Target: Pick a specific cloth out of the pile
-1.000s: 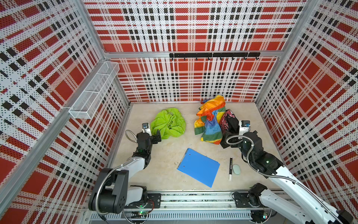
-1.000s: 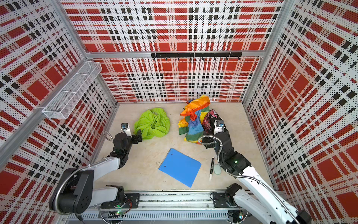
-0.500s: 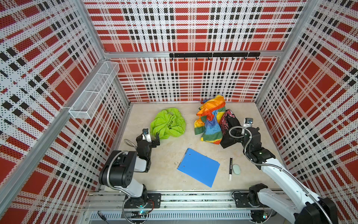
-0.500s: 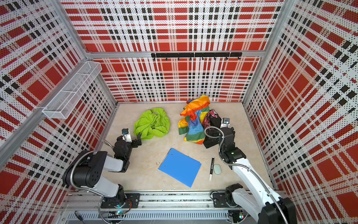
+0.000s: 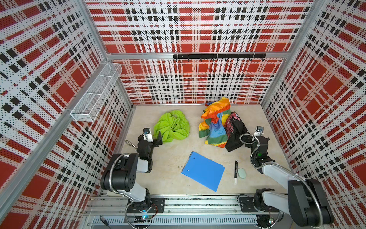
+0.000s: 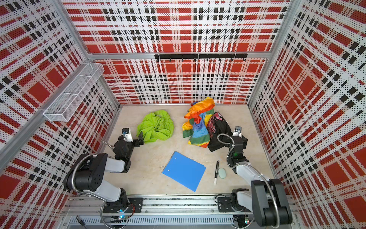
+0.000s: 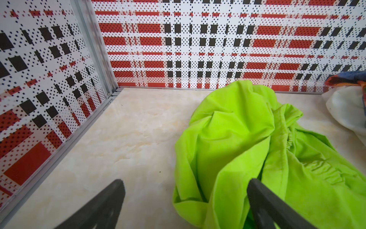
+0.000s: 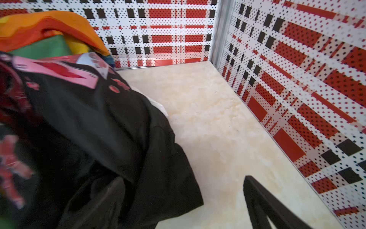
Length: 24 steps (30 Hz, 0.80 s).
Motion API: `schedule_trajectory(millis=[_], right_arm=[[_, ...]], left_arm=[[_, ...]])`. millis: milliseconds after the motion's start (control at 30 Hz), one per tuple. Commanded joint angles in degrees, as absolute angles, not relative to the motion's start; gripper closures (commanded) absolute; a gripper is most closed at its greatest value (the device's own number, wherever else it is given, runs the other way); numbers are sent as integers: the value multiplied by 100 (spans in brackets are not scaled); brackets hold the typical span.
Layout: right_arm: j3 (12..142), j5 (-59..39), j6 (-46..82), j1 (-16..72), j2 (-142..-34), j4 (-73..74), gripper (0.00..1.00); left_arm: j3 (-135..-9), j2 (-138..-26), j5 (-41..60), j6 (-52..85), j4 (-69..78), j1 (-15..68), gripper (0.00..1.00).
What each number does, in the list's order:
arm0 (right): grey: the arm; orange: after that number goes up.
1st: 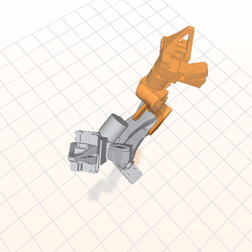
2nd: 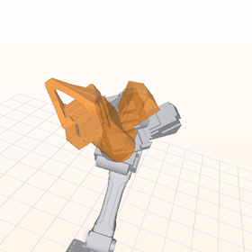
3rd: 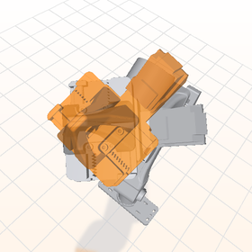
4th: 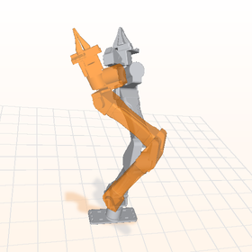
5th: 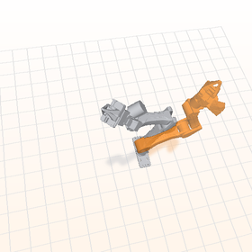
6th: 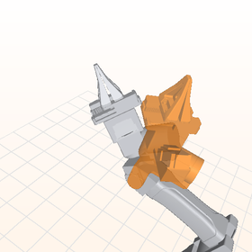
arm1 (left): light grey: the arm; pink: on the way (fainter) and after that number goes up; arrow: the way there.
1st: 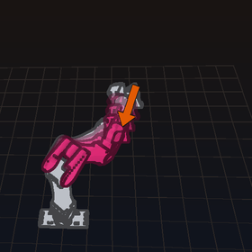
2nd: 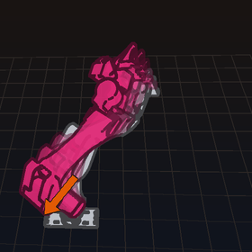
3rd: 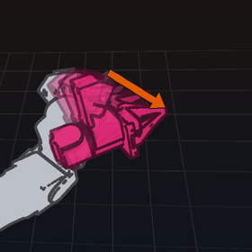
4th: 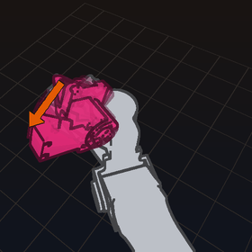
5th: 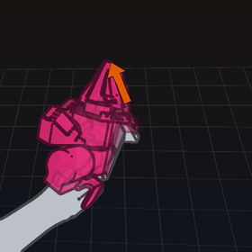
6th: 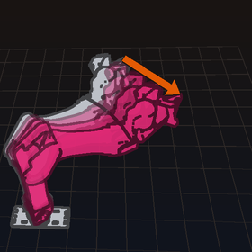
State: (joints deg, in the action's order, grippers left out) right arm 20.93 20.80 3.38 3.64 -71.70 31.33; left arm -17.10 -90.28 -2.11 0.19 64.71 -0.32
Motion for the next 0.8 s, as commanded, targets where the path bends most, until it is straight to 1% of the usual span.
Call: schedule_trajectory(millis=[0,133,233,267,333,400,467,533,600,667,700,767], right_arm=[[1999,1951,1,309,-7698,4803,0],[1938,1728,-93,274,-8251,5617,0],[1962,1547,-63,237,-8639,5896,0],[1862,1488,-100,229,-8750,6246,0],[1717,1406,-62,186,-8675,6287,0],[1489,1196,-161,176,-9002,7188,0],[1598,1123,-112,163,-8812,6581,0],[1502,1180,-149,157,-8969,7102,0],[1553,1340,-28,152,-8871,6788,0],[1496,1343,-79,150,-8935,7051,0],[1524,1329,-43,149,-8896,6878,0],[1511,1327,-76,150,-8938,7020,0]], left_arm=[[-1758,-9010,-157,75,6574,-55,1],[-1758,-9017,-175,53,6574,-36,1],[-1759,-9020,-191,44,6573,-32,1],[-1758,-9015,-200,44,6574,-32,1],[-1758,-9018,-206,46,6570,-23,1],[-1758,-9014,-202,49,6572,-26,1],[-1758,-9013,-210,40,6567,-20,1],[-1758,-9011,-212,48,6574,-16,1],[-1758,-9020,-219,40,6574,-12,1],[-1758,-9010,-220,36,6574,-16,1],[-1757,-9024,-214,41,6574,-14,1],[-1756,-9010,-220,37,6574,-9,1]])
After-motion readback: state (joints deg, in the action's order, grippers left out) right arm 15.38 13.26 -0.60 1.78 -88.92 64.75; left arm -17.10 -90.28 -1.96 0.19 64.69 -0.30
